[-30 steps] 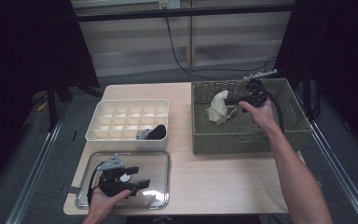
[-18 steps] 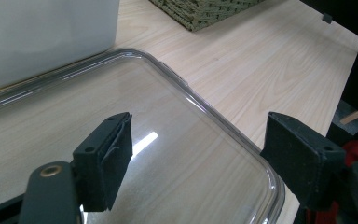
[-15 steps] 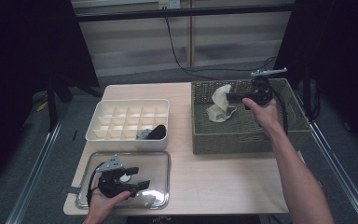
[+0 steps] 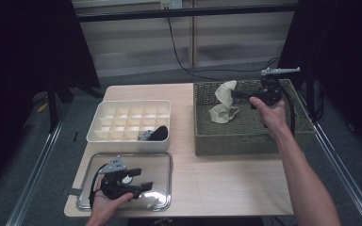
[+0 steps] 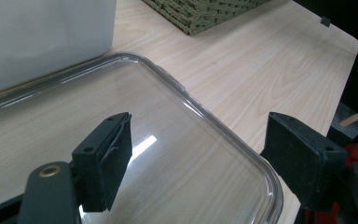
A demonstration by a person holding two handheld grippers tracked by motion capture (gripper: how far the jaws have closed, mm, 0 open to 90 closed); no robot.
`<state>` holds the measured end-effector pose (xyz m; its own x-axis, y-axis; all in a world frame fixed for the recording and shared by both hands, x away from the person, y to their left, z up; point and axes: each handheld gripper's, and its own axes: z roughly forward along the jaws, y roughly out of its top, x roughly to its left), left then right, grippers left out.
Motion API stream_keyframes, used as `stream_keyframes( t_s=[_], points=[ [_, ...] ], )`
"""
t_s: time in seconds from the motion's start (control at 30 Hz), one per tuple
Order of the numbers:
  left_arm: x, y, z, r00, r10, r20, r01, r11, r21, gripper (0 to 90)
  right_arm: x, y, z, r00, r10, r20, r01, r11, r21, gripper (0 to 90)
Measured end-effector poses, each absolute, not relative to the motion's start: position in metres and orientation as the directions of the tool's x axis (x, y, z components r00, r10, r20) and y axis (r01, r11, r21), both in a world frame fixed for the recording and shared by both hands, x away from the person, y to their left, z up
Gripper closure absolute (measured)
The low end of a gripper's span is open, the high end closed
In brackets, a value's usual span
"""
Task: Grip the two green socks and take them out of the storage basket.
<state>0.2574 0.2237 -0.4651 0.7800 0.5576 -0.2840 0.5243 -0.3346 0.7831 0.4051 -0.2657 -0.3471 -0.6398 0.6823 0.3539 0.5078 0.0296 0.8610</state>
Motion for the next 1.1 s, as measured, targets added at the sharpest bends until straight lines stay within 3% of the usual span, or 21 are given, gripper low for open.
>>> stream_keyframes(
  t_s=[1.1],
  points=[
    [0.253,0.211,-0.462,0.814,0.525,-0.246,0.477,-0.364,0.8,24.6,0.351,-0.271,-0.314,-0.685,0.644,0.339,0.426,-0.023,0.904,89.6]
  ],
)
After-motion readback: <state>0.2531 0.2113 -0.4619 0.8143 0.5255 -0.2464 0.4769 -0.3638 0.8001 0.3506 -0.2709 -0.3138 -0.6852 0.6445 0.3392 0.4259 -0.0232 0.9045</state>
